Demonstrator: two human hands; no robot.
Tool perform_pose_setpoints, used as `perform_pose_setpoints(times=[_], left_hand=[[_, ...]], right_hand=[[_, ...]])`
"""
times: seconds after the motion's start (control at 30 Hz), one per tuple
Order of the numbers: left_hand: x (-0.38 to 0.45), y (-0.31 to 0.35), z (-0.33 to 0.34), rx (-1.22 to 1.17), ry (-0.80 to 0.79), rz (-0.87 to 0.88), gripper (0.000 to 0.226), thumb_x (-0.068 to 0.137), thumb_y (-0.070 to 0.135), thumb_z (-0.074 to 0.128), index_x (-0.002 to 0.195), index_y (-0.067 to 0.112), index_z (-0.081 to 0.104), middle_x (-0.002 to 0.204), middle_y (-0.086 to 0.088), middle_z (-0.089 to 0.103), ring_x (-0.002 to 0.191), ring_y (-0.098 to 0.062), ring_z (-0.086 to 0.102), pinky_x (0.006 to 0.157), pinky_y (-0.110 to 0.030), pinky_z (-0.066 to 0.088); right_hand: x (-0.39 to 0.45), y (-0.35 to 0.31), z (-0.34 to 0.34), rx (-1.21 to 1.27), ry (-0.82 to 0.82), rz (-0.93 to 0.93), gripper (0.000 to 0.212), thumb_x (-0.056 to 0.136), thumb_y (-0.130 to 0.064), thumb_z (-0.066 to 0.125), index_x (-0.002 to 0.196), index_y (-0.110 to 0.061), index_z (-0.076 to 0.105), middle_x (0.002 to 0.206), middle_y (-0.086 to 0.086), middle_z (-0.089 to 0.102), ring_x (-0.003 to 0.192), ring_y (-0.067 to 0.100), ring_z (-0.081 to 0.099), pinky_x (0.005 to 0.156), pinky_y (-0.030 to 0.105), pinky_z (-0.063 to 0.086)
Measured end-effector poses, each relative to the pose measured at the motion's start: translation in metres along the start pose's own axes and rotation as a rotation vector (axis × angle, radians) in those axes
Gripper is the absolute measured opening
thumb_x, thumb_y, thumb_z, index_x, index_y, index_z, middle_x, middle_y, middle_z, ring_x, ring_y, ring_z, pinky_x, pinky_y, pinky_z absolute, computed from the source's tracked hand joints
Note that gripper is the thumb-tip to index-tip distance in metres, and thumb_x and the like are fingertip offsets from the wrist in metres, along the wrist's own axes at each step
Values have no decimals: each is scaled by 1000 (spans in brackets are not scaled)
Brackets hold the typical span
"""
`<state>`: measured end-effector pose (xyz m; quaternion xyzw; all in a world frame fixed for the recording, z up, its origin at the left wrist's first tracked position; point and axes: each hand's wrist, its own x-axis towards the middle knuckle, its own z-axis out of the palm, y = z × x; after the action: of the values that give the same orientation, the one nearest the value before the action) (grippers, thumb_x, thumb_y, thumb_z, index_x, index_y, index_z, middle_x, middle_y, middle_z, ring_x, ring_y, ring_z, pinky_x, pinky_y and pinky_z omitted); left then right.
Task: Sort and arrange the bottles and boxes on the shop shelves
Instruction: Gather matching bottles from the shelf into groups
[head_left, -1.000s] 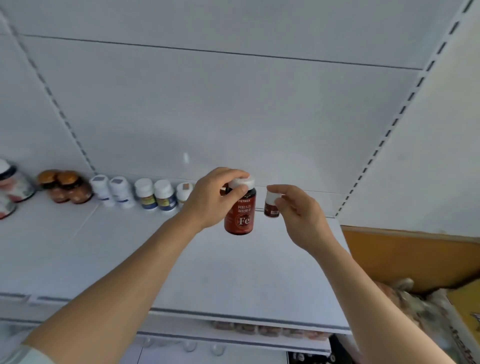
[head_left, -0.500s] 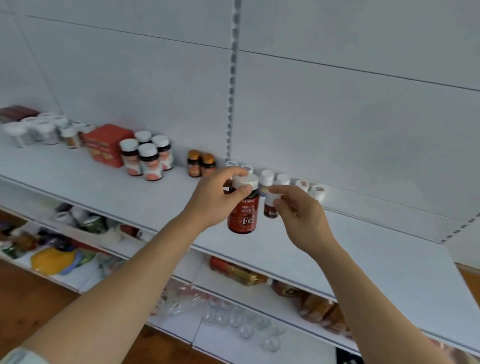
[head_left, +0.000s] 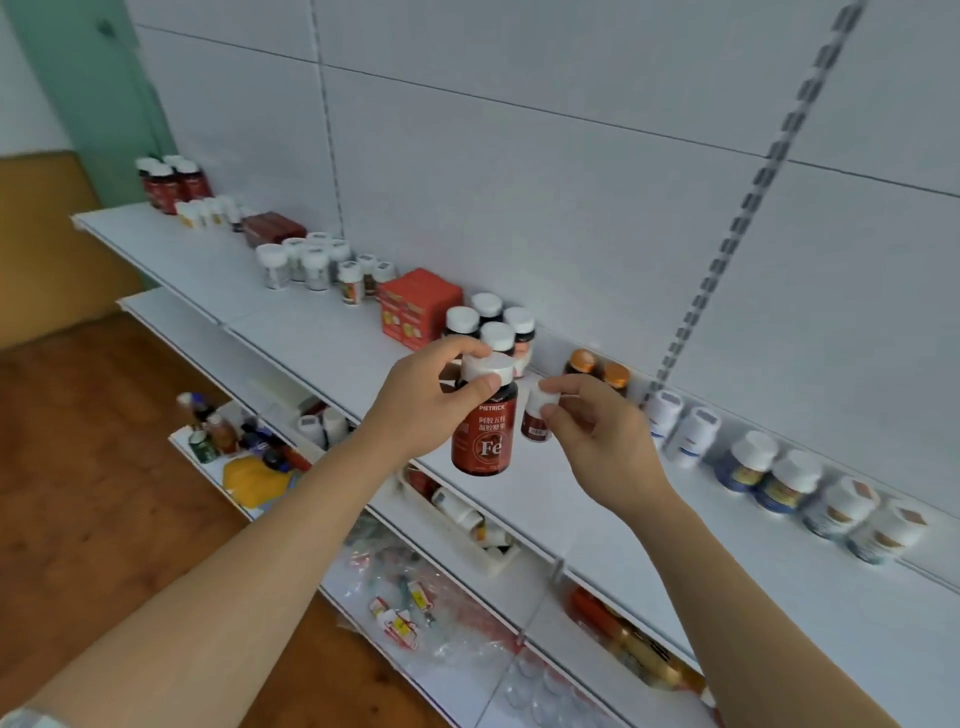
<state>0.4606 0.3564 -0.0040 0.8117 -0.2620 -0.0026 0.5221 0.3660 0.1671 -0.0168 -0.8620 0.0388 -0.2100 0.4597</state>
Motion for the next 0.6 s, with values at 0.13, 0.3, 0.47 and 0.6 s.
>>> perform_pose_setpoints(times=[0.13,0.3,0.47,0.6], left_hand=[[27,-22,-42,42,62,-62,21,87,33,70,107,37,63,112,16,65,99,-2,62,86,-30,55],[52,-58,-100,66,176,-140,21,89,32,69,107,39,62,113,17,63,99,-1,61,84,-28,55],[61,-101,-159,67,247,-212,22,90,33,68,110,37,62,114,21,61,99,0,60,81,-22,52],[72,-139,-214,73,285,-220,22,91,32,67,112,35,61,115,17,62,100,-2,60,84,-27,54]], right_hand=[[54,-7,44,53,-55,-81,20,93,-15,64,106,-29,65,100,-20,67,93,-5,63,74,6,45],[116,-22,103,68,-154,-156,20,93,-13,63,108,-25,66,100,-25,62,90,-8,59,73,3,42],[156,-39,173,105,-258,-204,23,92,-9,63,106,-27,65,104,-24,63,90,-5,61,75,4,43],[190,-62,235,88,-286,-246,21,92,-8,63,109,-21,67,104,-26,63,92,-8,59,75,3,41]])
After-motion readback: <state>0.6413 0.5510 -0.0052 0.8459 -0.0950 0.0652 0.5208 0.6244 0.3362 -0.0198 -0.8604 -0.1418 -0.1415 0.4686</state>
